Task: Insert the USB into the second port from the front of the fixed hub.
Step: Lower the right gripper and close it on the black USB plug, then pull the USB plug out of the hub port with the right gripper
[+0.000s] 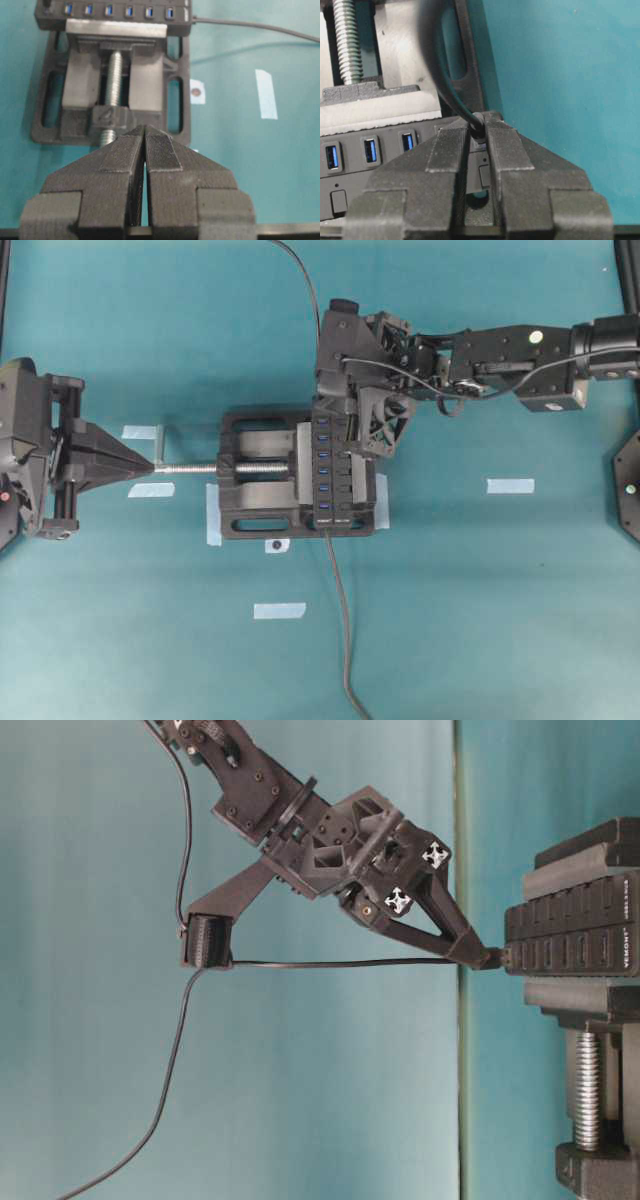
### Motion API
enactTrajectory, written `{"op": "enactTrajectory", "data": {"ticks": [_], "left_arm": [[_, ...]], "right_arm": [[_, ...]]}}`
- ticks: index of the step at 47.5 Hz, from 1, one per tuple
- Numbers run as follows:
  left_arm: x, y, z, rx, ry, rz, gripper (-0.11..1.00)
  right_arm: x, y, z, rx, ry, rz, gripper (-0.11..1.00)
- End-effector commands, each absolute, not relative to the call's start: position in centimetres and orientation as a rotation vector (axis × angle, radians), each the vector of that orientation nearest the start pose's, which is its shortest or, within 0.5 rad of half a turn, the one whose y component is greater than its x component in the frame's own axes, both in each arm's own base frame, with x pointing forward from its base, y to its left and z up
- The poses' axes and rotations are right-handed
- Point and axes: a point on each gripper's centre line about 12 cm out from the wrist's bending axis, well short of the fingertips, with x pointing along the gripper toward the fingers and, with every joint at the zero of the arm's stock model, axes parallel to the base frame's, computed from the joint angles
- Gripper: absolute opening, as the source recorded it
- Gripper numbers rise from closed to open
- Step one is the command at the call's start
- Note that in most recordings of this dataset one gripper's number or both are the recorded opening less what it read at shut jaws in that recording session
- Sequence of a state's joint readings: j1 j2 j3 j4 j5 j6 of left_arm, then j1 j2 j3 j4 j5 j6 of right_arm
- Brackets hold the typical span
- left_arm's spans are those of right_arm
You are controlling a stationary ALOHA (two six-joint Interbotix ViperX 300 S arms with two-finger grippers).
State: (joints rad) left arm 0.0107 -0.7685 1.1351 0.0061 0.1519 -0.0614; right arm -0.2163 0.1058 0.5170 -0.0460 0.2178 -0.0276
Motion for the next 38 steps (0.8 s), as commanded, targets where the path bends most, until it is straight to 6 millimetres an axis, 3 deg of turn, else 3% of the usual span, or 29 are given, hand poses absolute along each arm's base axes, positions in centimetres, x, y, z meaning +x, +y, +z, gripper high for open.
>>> {"op": "enactTrajectory", "data": {"ticks": [1,20,38], "left_arm": [[21.9,0.3,22.3,-0.055,0.503,0.025,0.00],[22.0,0.3,22.3,-0.057,0.501,0.027,0.00],[22.0,0.3,22.3,-0.057,0.501,0.026,0.00]], "right_arm": [[41.0,-8.9,17.3,0.016,0.792,-0.182,0.09],[40.9,-8.9,17.8,0.014,0.780,-0.183,0.09],[40.6,-8.8,19.8,0.010,0.736,-0.185,0.08]]}}
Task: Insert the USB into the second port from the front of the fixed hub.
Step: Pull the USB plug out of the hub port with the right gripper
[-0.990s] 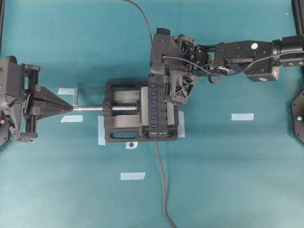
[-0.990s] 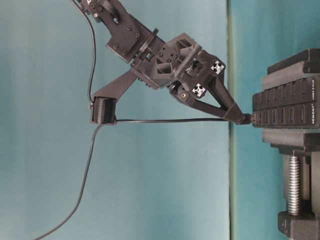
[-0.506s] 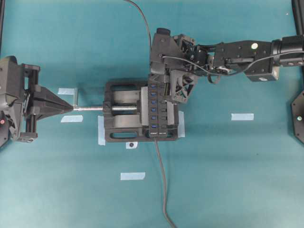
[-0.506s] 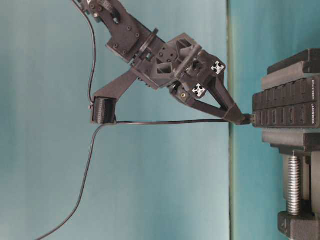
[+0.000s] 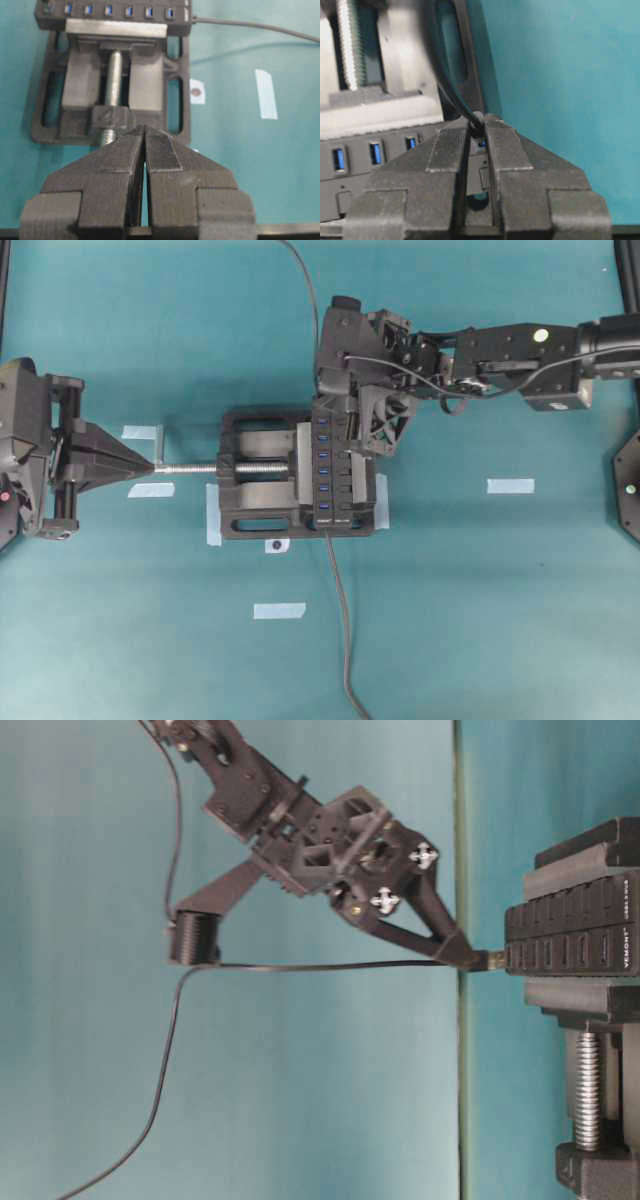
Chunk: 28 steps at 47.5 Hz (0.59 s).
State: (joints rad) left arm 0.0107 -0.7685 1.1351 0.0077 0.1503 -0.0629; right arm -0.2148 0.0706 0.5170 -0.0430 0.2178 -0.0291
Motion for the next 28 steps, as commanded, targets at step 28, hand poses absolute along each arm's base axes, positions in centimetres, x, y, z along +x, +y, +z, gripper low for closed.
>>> {"op": "enactTrajectory", "data": {"ticks": [28], "left_arm": [[22.0,0.3,22.4,-0.057,0.498,0.026,0.00]], "right_arm": [[40.0,-8.2,22.5,0.001,0.681,-0.178,0.06]]}}
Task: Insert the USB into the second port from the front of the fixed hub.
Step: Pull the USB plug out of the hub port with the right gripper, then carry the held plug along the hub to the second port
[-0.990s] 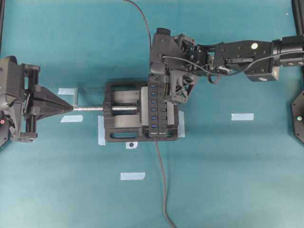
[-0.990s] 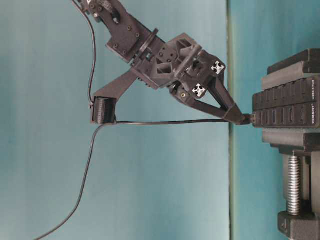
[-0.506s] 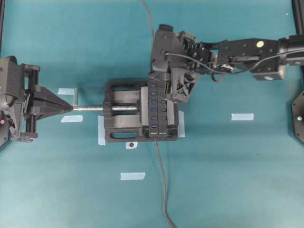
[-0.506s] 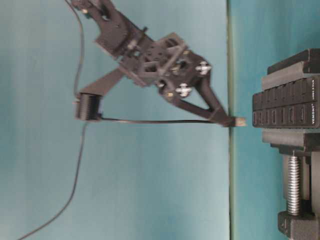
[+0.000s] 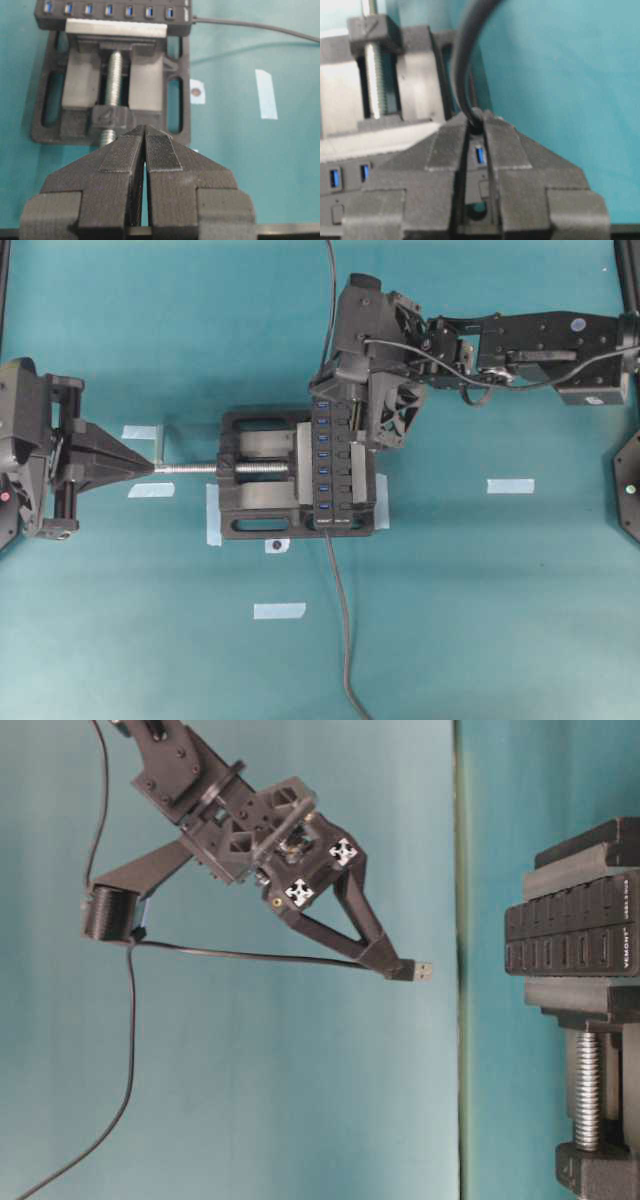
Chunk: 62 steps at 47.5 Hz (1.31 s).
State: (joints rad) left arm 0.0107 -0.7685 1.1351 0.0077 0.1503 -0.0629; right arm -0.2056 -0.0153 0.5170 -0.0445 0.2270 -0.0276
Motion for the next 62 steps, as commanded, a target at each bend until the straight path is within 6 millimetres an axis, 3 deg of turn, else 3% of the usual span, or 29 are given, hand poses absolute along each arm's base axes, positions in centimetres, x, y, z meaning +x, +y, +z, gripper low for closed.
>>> {"op": "enactTrajectory", "data": {"ticks": [1,41,62], "left_arm": [[22.0,0.3,22.4,-0.055,0.500,0.025,0.00],[22.0,0.3,22.4,-0.057,0.500,0.027,0.00],[22.0,0.3,22.3,-0.057,0.501,0.026,0.00]], "right_arm": [[40.0,-8.1,22.5,0.000,0.681,-0.177,0.06],[39.6,-3.5,23.8,0.044,0.698,-0.094,0.06],[39.2,-2.0,22.9,0.068,0.725,-0.071,0.06]]}}
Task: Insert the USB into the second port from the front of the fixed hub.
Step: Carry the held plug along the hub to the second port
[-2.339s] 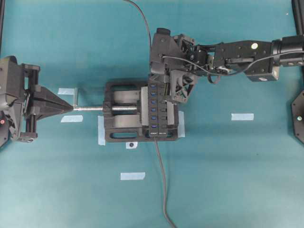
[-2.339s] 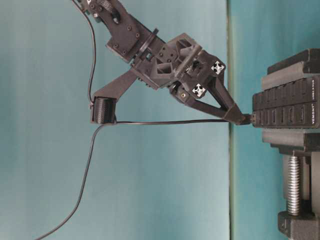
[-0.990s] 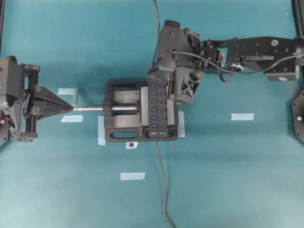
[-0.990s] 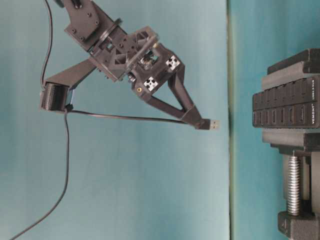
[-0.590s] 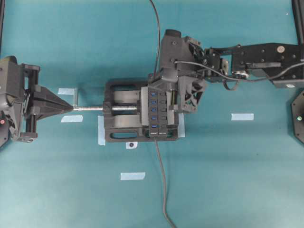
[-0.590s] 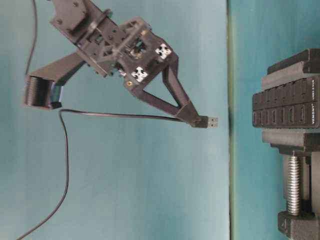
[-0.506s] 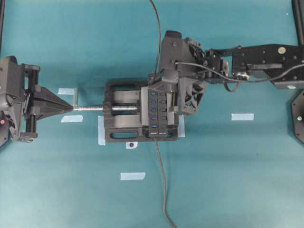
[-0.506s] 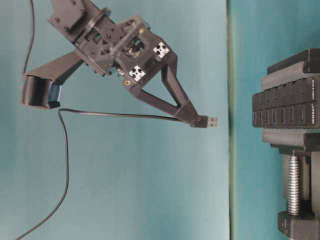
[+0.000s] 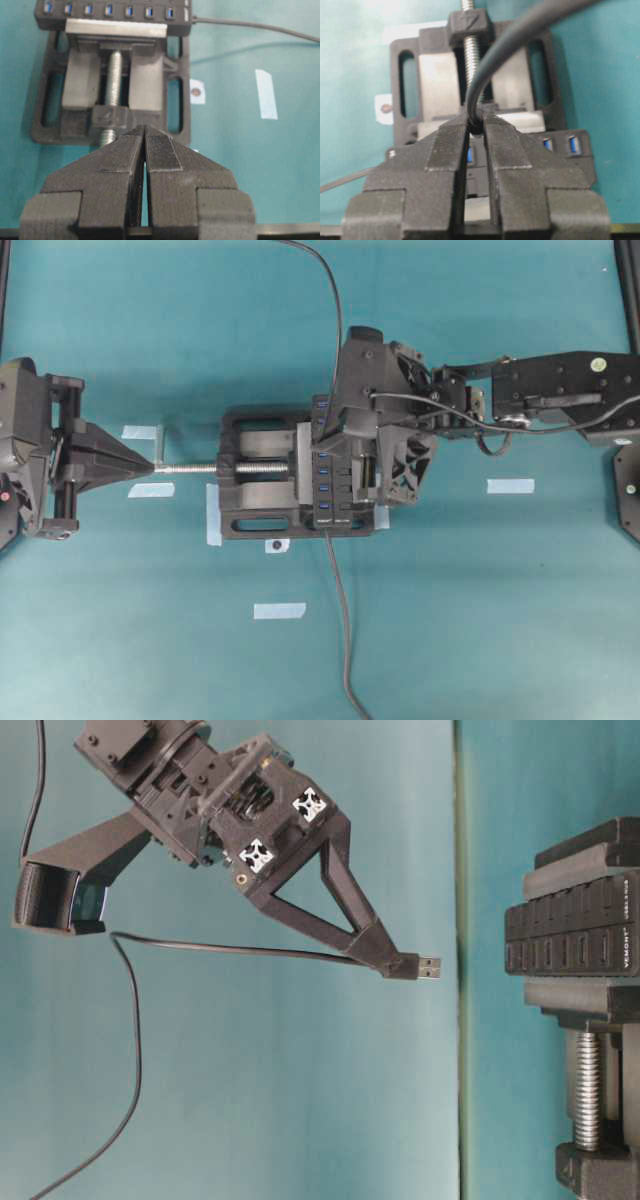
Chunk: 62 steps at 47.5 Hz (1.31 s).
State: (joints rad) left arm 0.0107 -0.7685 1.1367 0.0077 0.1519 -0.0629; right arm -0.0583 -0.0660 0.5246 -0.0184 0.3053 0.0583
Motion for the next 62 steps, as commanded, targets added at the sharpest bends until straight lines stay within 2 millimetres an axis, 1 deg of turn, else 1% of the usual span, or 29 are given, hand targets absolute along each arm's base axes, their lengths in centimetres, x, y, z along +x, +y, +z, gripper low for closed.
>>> {"op": "enactTrajectory", "data": {"ticks": [1,14,35,62], "left_arm": [[22.0,0.3,22.3,-0.057,0.501,0.026,0.00],[22.0,0.3,22.3,-0.057,0.501,0.026,0.00],[22.0,0.3,22.3,-0.057,0.501,0.026,0.00],[21.9,0.2,22.3,-0.058,0.503,0.026,0.00]], "right_arm": [[39.2,-2.0,22.8,0.070,0.725,-0.072,0.06],[39.0,-1.6,21.8,0.075,0.748,-0.066,0.06],[39.7,-1.0,19.8,0.071,0.778,-0.053,0.06],[39.8,-0.6,18.3,0.065,0.815,-0.044,0.06]]}}
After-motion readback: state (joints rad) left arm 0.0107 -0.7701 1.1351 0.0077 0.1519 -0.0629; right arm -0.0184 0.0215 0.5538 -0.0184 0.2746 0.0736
